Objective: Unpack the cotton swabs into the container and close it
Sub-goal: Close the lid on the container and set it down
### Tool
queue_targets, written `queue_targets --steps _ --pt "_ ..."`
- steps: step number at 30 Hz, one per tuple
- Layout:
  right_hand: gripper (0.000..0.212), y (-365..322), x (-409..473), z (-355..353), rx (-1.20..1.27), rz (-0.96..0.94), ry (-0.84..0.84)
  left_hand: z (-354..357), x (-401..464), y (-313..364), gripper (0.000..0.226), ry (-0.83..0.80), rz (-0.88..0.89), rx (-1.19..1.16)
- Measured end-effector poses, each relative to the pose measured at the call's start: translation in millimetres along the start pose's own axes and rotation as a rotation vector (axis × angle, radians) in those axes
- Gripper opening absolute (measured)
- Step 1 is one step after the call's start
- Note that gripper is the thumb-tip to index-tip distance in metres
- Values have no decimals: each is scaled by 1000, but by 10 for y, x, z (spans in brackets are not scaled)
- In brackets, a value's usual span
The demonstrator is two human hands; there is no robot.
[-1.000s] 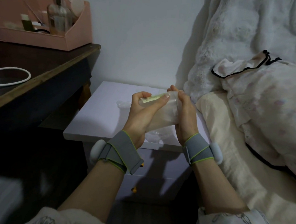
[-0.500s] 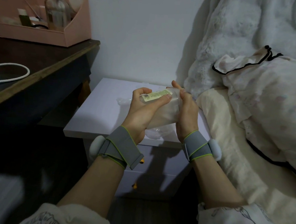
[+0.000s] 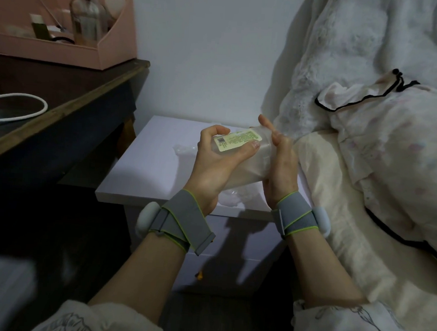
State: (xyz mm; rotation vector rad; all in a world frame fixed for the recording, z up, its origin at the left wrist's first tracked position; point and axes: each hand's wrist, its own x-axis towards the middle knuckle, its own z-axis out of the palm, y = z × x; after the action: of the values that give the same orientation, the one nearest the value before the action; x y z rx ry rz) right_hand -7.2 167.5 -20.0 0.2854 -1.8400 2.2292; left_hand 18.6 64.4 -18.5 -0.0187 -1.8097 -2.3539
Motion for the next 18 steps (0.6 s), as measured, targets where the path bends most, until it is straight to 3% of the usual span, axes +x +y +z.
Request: queue_targets --steps 15,18 --pt "46 -9 60 -46 38 -6 -34 31 9 -24 39 -19 86 -33" --pt "56 41 73 -60 10 31 -31 12 -6 -30 44 -25 117 -17"
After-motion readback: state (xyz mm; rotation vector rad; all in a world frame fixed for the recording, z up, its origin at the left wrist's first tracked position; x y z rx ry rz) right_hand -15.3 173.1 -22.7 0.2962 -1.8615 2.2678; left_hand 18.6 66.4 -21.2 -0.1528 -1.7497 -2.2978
